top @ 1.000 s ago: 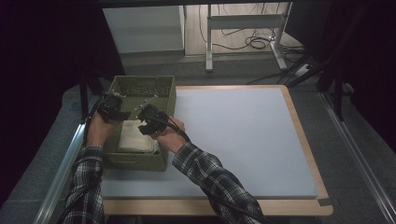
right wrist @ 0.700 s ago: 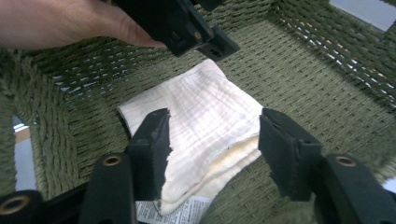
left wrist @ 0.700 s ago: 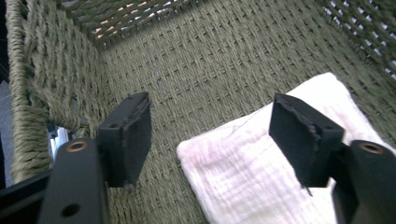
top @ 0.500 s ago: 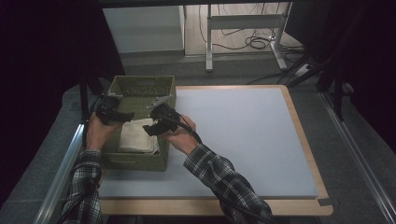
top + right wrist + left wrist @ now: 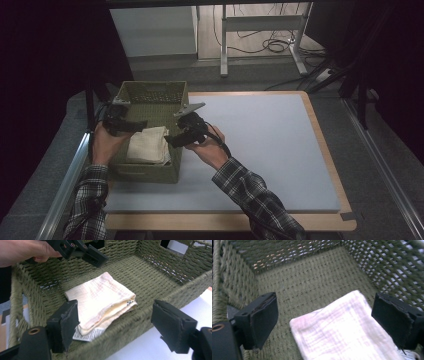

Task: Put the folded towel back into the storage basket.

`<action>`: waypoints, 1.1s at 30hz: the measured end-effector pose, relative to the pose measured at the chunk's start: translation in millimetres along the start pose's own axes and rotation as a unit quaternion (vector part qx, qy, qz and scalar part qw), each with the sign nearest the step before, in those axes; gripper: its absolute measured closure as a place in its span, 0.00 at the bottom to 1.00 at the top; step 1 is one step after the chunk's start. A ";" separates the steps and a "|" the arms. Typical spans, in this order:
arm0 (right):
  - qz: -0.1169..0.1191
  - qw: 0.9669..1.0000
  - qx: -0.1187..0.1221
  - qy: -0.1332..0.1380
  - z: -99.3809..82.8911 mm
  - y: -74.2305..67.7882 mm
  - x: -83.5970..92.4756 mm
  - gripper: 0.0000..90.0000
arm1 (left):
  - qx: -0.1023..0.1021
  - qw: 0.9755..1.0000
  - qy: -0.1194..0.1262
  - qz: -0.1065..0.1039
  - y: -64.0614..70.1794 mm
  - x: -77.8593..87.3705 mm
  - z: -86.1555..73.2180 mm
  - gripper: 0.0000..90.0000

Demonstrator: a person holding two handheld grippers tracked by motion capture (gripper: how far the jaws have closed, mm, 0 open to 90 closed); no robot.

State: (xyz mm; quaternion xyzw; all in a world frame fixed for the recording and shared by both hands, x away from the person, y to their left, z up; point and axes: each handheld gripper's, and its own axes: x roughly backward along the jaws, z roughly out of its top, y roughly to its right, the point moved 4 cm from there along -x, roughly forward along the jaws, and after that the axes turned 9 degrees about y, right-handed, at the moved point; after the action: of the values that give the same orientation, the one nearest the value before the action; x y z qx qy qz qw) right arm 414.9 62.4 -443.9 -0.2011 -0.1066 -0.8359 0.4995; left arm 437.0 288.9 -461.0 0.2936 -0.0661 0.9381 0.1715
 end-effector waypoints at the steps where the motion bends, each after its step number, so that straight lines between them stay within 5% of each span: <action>1: 0.003 1.000 0.001 0.003 -2.3 0.6 5.6 0.22 | 0.002 1.000 0.005 -0.012 5.1 1.6 1.1 0.07; 16: 0.005 1.000 0.006 0.009 -27.3 14.8 50.6 0.13 | 0.019 0.997 0.036 -0.066 37.5 18.0 0.0 0.04; 33: -0.016 1.000 -0.020 0.000 -71.9 47.4 104.1 0.07 | 0.011 0.996 0.050 -0.068 72.0 33.9 -12.8 0.00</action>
State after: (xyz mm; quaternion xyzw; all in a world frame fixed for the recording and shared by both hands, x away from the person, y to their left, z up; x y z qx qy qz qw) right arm 396.3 -69.9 -463.4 -0.2091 -0.0929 -0.8458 0.4820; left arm 378.3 234.2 -453.7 0.2522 -0.0275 0.9385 0.2344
